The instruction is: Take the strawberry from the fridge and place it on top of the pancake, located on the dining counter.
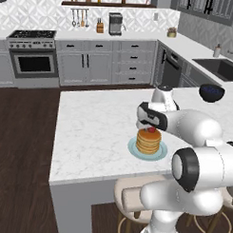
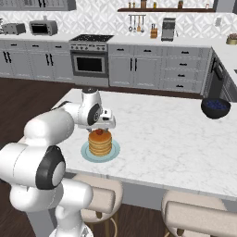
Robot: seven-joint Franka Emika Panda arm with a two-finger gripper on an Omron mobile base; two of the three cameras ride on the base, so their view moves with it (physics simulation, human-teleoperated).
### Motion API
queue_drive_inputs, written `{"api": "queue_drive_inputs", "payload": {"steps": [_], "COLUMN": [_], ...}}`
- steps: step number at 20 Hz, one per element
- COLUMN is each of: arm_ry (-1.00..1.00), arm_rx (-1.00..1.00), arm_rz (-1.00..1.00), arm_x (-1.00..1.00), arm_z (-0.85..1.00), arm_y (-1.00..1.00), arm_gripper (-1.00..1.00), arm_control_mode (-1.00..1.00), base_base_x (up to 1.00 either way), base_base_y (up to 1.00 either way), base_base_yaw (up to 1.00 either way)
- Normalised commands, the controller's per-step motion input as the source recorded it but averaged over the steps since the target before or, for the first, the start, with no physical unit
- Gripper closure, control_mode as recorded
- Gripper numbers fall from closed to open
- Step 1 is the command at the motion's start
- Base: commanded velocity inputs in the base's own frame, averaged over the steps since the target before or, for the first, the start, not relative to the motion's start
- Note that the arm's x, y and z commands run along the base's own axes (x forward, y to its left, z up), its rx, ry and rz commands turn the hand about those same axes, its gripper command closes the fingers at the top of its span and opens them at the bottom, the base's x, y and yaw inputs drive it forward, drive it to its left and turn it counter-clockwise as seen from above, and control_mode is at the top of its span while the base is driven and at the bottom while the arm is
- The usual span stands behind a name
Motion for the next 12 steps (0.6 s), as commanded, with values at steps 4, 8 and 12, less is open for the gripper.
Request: {"api": "queue_drive_inputs", "payload": {"steps": [4, 8, 12], "arm_ry": [-0.01, 0.00, 0.00], "arm_rx": [-0.09, -0.04, -0.06], "arm_rz": [0.00, 0.00, 0.00], "arm_x": [-0.20, -0.87, -1.00], "arm_z": [0.53, 0.60, 0.37], "arm_y": [0.20, 0.62, 0.99], "arm_gripper": [-1.00, -1.00, -1.00], "arm_control_mode": [-1.00, -1.00, -1.00], "base_base_x": [0.00, 0.00, 0.00], "base_base_y": [0.00, 0.00, 0.00], "base_base_yaw": [0.00, 0.00, 0.00]}}
